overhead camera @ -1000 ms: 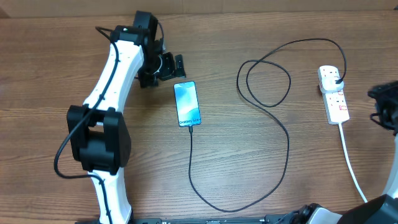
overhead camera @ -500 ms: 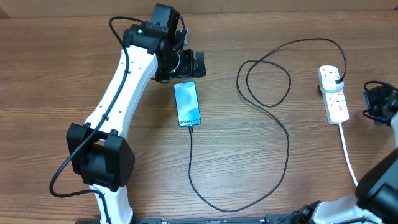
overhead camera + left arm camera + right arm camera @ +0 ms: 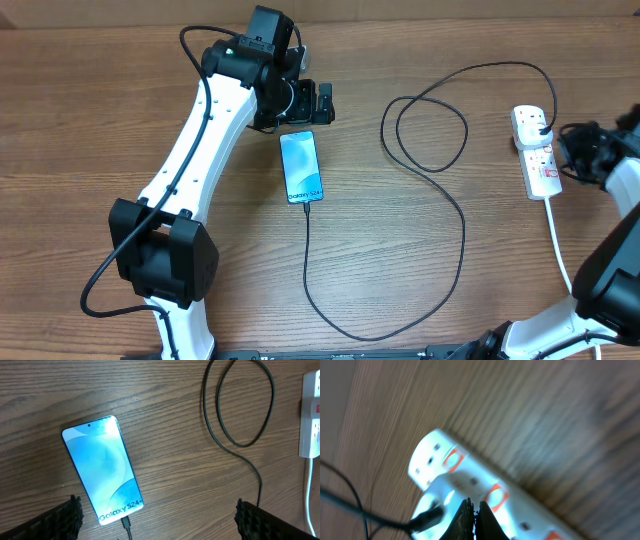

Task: Plug charger to phone and switch on socket
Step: 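Move the right gripper over the white power strip's switch, then press down the power strip switch with the right gripper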

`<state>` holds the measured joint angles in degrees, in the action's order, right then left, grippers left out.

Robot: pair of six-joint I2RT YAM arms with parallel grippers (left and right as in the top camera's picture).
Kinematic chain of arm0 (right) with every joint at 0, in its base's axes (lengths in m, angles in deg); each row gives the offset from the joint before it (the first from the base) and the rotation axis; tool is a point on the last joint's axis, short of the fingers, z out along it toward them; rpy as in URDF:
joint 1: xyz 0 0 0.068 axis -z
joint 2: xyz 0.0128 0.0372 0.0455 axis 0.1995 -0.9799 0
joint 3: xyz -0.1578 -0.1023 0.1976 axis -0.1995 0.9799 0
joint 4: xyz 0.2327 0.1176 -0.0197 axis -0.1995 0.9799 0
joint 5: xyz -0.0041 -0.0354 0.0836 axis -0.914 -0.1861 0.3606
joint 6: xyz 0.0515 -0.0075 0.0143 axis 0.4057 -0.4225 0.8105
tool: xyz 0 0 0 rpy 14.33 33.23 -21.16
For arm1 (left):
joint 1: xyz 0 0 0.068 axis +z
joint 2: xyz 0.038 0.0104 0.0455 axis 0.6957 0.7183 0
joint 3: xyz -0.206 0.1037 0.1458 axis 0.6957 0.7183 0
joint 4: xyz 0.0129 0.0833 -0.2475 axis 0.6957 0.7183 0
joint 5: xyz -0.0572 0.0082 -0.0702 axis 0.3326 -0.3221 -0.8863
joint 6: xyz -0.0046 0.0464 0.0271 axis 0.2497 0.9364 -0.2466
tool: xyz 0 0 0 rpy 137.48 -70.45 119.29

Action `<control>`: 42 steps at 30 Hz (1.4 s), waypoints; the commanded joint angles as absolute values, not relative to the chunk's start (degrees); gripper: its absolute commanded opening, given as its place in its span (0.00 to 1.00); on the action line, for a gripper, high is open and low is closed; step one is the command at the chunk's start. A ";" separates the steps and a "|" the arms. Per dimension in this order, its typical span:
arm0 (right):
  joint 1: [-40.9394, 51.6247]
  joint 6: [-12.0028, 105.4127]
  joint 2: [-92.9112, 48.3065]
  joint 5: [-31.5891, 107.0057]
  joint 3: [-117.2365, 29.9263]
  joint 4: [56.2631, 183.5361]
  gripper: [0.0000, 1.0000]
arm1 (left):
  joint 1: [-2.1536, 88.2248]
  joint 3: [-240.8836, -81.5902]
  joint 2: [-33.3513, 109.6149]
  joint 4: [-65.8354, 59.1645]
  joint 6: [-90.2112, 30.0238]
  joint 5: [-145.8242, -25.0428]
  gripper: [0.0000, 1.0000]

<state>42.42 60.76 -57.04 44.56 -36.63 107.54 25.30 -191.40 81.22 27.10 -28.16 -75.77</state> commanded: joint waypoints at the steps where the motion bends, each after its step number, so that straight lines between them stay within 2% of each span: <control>1: 39.69 58.90 -58.01 41.54 -36.93 106.95 0.04 | 24.66 -192.54 79.93 26.93 -27.72 -75.66 1.00; 21: 38.23 64.76 -58.40 30.38 -36.89 109.20 0.04 | 24.53 -192.54 79.93 26.49 -27.63 -75.62 1.00; 28: 39.89 67.51 -58.40 30.73 -36.89 109.92 0.04 | 24.56 -192.54 79.93 26.31 -27.02 -75.53 1.00; 42: 39.43 64.45 -58.66 34.88 -36.87 108.41 0.04 | 24.53 -192.54 79.93 25.59 -27.04 -75.25 1.00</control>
